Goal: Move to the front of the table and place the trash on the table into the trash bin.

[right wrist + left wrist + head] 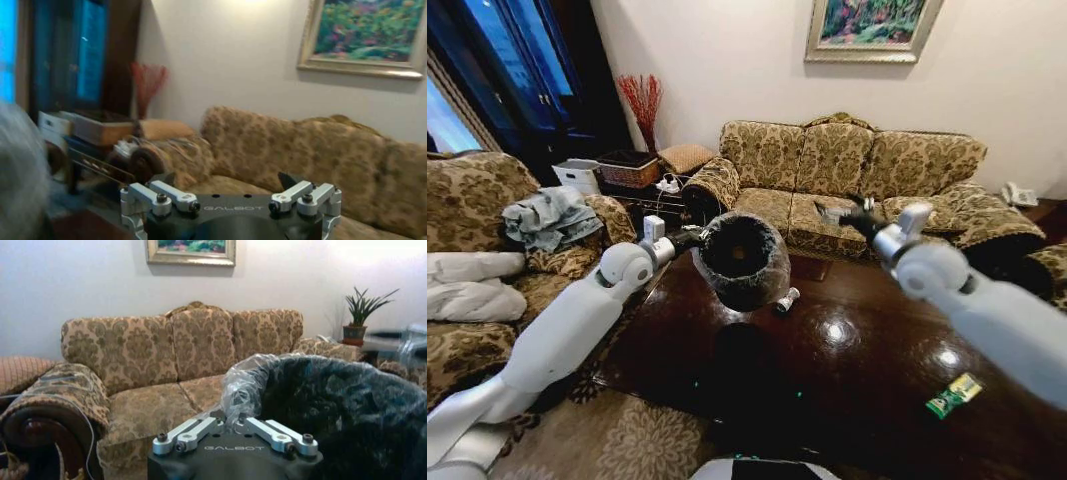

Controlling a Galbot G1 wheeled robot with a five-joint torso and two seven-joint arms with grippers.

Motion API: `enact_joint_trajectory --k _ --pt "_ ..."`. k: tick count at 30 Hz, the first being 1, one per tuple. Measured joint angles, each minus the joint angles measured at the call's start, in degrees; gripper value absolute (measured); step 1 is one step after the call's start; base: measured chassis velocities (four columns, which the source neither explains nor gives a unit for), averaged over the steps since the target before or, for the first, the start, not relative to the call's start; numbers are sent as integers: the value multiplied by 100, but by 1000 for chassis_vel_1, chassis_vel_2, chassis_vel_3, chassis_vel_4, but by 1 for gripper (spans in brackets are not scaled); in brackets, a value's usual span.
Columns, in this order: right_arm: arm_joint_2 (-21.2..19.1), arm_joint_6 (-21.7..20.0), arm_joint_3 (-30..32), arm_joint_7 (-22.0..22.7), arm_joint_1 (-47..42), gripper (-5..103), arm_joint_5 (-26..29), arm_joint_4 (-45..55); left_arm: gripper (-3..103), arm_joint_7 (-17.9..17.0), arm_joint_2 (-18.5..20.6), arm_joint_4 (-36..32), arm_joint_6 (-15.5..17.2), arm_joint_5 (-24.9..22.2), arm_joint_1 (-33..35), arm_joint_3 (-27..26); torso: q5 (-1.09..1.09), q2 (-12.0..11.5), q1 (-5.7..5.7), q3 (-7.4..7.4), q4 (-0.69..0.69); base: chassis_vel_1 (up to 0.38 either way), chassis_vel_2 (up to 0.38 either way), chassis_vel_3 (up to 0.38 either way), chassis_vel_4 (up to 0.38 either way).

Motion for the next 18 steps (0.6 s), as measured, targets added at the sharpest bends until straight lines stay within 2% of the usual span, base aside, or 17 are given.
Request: enact_joint_trajectory --k 1,4,5,8,10,11,14,15,16,18 --pt "100 111 250 -20 -364 100 -279 -103 4 17 -7 -50 -4 44 28 -44 -2 0 0 0 -2 0 0 0 0" --pt "282 137 559 -92 -787 100 -547 -203 4 -27 -29 -123 2 90 56 -87 0 0 -1 0 -6 0 0 0 0" --pt "521 133 765 -61 -1115 100 -767 -307 4 -66 -39 -180 39 131 68 -90 3 1 -2 -1 -7 0 0 0 0" --pt "735 58 847 57 -1338 100 -920 -384 4 -111 -64 -207 71 201 84 -51 2 1 -3 -1 -8 0 0 0 0" --pt "982 -137 873 160 -1519 100 -1046 -436 4 -379 -65 -301 162 135 139 -18 -1 0 -2 -1 -6 0 0 0 0" --pt "982 -137 873 160 -1519 100 -1046 -436 4 -379 -65 -301 162 135 139 -18 -1 0 -2 -1 -6 0 0 0 0" --pt "1403 -489 864 379 -1544 100 -938 -527 4 -460 -2 -305 273 98 203 -8 -6 0 -1 -1 -2 0 0 0 0" --pt "1403 -489 864 379 -1544 100 -938 -527 4 -460 -2 -305 273 98 203 -8 -6 0 -1 -1 -2 0 0 0 0" --pt "1570 -564 831 528 -1505 100 -787 -584 4 -479 2 -259 278 119 213 -9 -3 0 -2 -1 -4 0 0 0 0" --pt "2149 -746 740 952 -1314 100 -203 -854 4 -507 48 -66 285 177 240 -71 -4 1 -2 -1 -5 0 0 0 0"
